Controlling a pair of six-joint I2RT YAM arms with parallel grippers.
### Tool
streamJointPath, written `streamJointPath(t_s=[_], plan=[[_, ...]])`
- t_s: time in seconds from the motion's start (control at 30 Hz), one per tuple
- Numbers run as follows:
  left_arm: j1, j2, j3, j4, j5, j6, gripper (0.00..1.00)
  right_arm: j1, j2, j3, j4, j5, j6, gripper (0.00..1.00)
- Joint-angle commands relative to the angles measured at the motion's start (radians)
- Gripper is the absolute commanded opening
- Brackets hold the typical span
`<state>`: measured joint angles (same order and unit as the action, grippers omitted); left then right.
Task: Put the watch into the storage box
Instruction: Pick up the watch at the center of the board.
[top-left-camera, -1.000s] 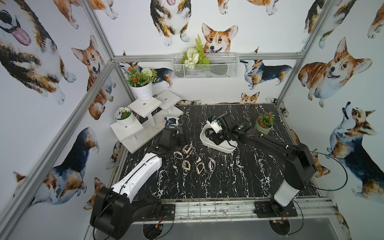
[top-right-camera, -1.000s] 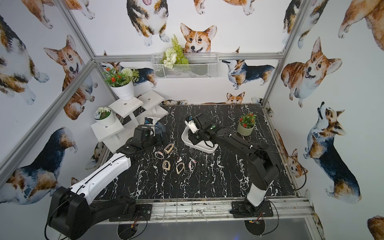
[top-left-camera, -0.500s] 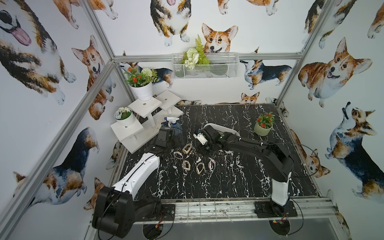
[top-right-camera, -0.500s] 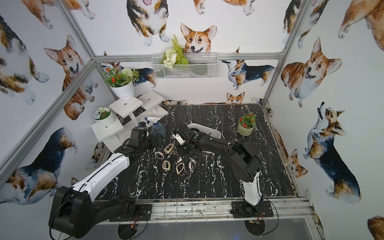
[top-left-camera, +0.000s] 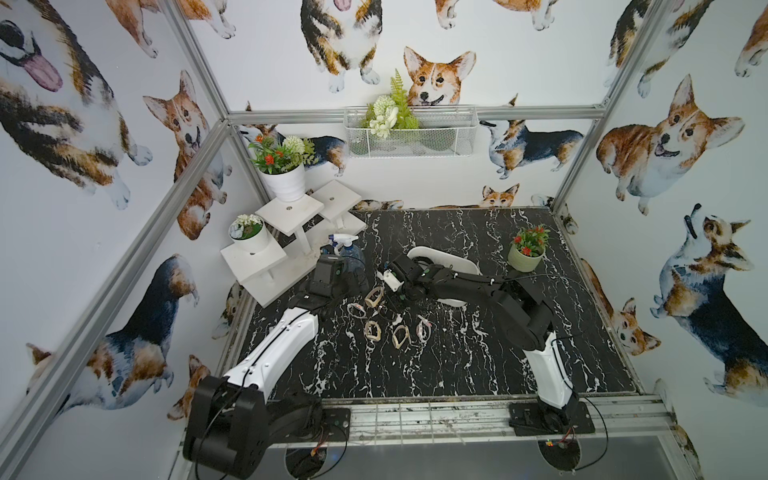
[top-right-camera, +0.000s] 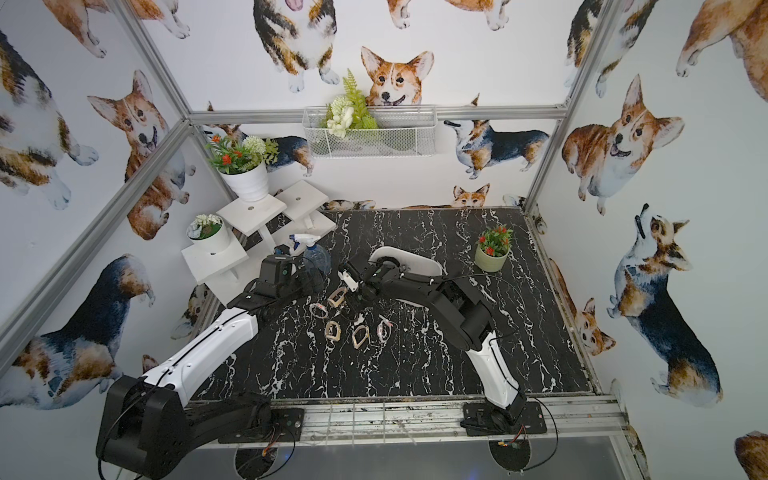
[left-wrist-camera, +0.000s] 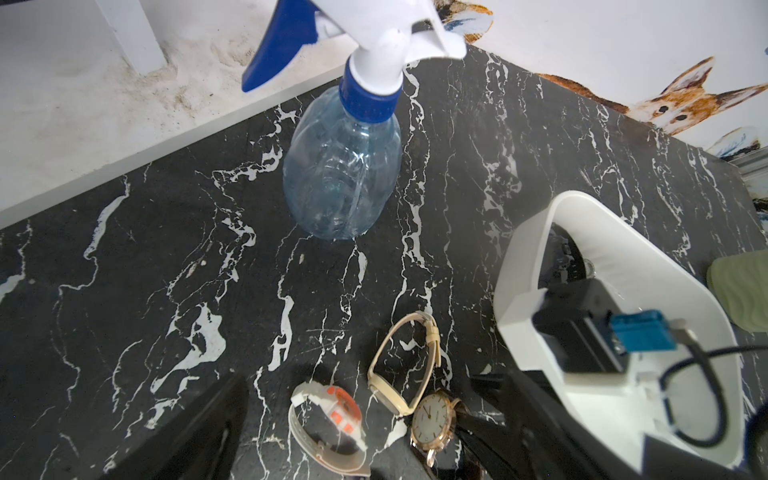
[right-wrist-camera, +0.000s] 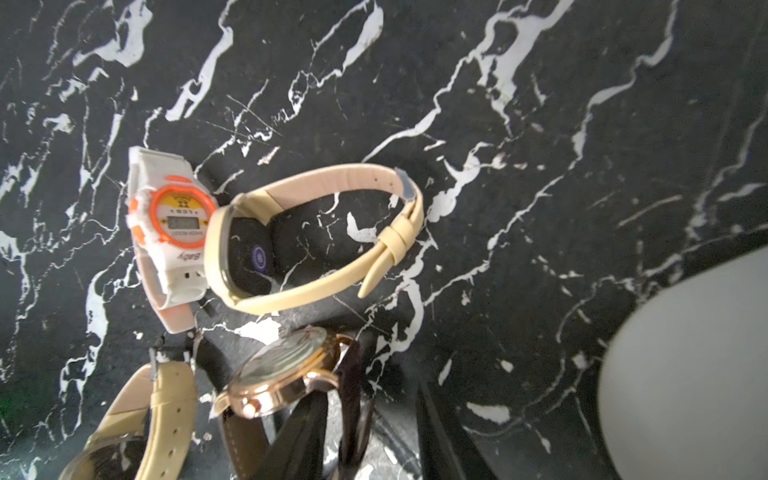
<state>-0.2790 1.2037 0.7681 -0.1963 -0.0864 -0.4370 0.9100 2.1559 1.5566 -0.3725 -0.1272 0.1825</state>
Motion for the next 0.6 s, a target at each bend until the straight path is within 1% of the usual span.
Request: streamJointPath(t_s=[0.0, 0.07, 0.2, 0.27, 0.33, 0.57], plan=[[0.002, -0.004, -0.006, 0.029, 0.001, 0.004, 1.0, 0.005, 0.011, 0.01, -0.011, 0.001, -0.005, 0.37], [0.001, -0.006, -0.008, 0.031, 0.004, 0.004, 1.0, 0.007, 0.013, 0.009, -0.011, 0.001, -0.005, 0.3], [0.001, -0.009, -0.01, 0.031, 0.005, 0.003, 1.0, 0.009, 0.011, 0.005, -0.009, -0.002, -0.006, 0.1], [0.002, -0.012, -0.013, 0.031, 0.005, 0.003, 1.0, 0.009, 0.006, 0.004, -0.007, -0.004, -0.005, 0.04], [0.001, -0.015, -0.013, 0.031, 0.005, 0.003, 1.0, 0.008, -0.002, 0.004, -0.009, -0.008, -0.007, 0.0], [0.001, -0.023, -0.013, 0.038, 0.023, 0.01, 1.0, 0.009, -0.086, -0.03, 0.03, -0.048, -0.003, 0.0]])
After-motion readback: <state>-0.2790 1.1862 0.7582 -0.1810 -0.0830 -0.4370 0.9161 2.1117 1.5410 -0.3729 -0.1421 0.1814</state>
